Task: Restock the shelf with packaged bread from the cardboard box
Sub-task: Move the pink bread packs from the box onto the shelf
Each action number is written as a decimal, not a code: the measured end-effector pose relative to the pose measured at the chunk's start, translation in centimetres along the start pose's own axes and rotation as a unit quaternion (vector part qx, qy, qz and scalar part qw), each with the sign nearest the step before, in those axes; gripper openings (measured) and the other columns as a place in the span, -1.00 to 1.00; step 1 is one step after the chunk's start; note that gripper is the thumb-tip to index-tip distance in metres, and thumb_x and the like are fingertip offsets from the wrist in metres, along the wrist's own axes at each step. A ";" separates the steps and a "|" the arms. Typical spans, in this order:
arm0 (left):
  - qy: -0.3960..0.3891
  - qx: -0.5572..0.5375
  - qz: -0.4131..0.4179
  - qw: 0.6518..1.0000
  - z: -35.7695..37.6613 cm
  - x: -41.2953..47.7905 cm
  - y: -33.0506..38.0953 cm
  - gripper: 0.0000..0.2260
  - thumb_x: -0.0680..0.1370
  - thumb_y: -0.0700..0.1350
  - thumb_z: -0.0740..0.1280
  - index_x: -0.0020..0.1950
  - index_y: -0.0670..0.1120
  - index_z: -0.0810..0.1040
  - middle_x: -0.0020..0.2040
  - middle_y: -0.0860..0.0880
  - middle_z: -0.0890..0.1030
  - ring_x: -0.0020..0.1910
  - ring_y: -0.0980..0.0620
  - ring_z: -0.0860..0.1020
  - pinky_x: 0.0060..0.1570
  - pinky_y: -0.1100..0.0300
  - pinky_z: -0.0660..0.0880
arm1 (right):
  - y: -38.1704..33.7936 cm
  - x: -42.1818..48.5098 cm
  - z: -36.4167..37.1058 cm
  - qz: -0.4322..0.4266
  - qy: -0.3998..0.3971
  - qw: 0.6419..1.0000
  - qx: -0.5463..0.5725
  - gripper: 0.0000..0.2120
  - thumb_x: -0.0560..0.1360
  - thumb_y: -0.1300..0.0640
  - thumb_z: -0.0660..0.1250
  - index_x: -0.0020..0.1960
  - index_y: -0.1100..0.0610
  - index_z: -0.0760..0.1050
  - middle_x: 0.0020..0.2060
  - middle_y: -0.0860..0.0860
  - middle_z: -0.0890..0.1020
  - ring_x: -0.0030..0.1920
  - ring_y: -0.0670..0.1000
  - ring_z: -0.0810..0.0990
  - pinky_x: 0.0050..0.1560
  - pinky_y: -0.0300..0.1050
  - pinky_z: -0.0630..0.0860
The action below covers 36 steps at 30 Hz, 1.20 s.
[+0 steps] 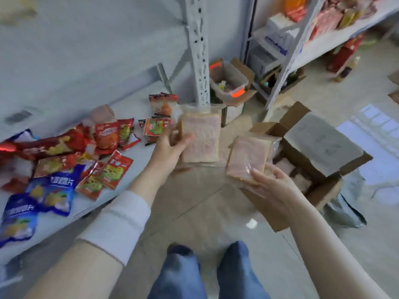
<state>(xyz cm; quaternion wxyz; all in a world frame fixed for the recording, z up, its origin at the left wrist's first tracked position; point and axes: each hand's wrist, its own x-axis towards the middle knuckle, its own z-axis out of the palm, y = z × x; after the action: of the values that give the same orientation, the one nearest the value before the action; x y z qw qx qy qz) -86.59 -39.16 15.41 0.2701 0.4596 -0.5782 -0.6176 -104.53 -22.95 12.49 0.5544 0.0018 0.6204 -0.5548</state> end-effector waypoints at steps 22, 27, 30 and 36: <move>0.414 -0.042 0.152 0.897 -58.5 5.2 9.4 -0.66 0.52 -0.18 0.32 0.27 -0.14 0.37 0.08 -0.09 0.54 -0.06 0.04 0.55 -0.05 0.14 0.53 | -2.6 1.0 65.9 -0.384 -0.187 0.869 -0.249 -0.71 0.38 0.21 0.45 -0.08 0.00 0.36 -0.28 -0.10 0.55 -0.26 -0.10 0.52 -0.21 -0.31 0.46; 0.466 -0.053 0.146 0.871 -66.3 12.4 9.5 -0.65 0.52 -0.17 0.32 0.28 -0.15 0.36 0.08 -0.08 0.54 -0.05 0.03 0.55 -0.02 0.12 0.53 | -1.2 5.5 76.3 -0.430 -0.148 0.860 -0.231 -0.70 0.42 0.23 0.40 0.01 0.06 0.31 -0.26 -0.16 0.48 -0.30 -0.24 0.47 -0.28 -0.54 0.37; 0.466 -0.056 0.138 0.872 -69.8 16.1 9.4 -0.62 0.53 -0.15 0.30 0.32 -0.16 0.33 0.13 -0.14 0.55 -0.03 0.03 0.55 0.03 0.11 0.54 | -0.6 7.4 80.9 -0.453 -0.100 0.854 -0.234 -0.69 0.45 0.19 0.37 0.14 0.13 0.37 -0.11 -0.07 0.56 -0.06 0.00 0.55 -0.08 -0.31 0.38; 0.435 -0.076 0.140 0.886 -73.4 21.9 10.2 -0.66 0.52 -0.15 0.33 0.18 -0.01 0.23 0.04 -0.14 0.52 0.00 -0.04 0.52 0.20 -0.13 0.46 | -1.4 11.7 86.8 -0.481 -0.028 0.841 -0.244 -0.59 0.48 0.17 0.35 0.25 0.24 0.30 0.08 0.10 0.59 0.06 0.05 0.53 -0.10 -0.34 0.27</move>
<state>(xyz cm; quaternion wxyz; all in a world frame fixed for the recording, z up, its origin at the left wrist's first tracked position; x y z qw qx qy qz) -33.48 -94.17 26.36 0.6124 0.5745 -0.4122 -0.3536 -50.40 -90.56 25.34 0.2172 -0.4481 0.6429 -0.5821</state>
